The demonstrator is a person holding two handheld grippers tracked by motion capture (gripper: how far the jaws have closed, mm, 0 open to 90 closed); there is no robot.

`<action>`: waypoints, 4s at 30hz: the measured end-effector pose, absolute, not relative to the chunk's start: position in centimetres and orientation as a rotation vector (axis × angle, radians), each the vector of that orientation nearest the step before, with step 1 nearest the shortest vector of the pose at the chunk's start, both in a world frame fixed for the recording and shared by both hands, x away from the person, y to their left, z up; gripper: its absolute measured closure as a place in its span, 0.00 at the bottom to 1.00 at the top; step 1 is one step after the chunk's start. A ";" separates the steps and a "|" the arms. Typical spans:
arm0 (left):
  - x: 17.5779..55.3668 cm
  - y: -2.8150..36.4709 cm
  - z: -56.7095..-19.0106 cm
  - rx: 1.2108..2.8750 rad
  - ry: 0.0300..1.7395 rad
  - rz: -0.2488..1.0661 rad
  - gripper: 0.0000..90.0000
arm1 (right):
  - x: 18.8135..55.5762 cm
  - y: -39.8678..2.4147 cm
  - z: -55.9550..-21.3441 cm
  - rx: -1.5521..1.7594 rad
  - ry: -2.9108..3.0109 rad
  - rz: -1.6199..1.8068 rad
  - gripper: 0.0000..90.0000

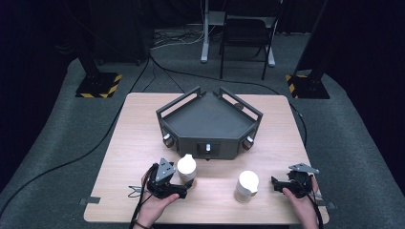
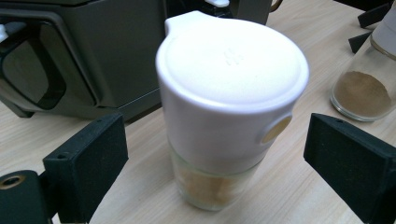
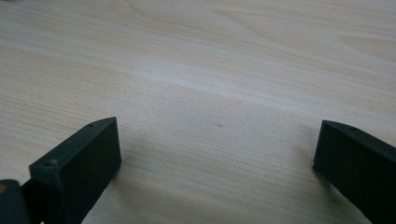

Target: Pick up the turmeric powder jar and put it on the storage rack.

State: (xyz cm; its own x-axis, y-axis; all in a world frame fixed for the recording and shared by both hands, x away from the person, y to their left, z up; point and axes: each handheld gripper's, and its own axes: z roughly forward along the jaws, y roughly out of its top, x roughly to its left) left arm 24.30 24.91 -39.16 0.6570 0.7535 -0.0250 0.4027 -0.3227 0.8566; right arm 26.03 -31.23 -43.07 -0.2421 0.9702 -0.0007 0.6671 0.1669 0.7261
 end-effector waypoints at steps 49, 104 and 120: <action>25.1 19.8 -43.0 1.841 0.999 0.604 0.34 | 26.0 -31.2 -43.1 1.544 1.978 0.851 0.00; 27.8 22.4 -35.8 1.838 0.928 0.600 0.34 | 26.0 -31.2 -43.1 1.544 1.978 0.850 0.00; 29.1 22.8 -32.7 1.827 0.916 0.626 0.34 | 26.0 -31.2 -43.1 1.544 1.978 0.850 0.00</action>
State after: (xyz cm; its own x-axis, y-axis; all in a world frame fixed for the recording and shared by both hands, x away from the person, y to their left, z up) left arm 29.09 22.81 -32.72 0.5862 0.8098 0.0230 0.3158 -0.2546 0.9140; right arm 26.04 -31.24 -43.07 -0.2426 0.9701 -0.0007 0.6671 0.1674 0.7260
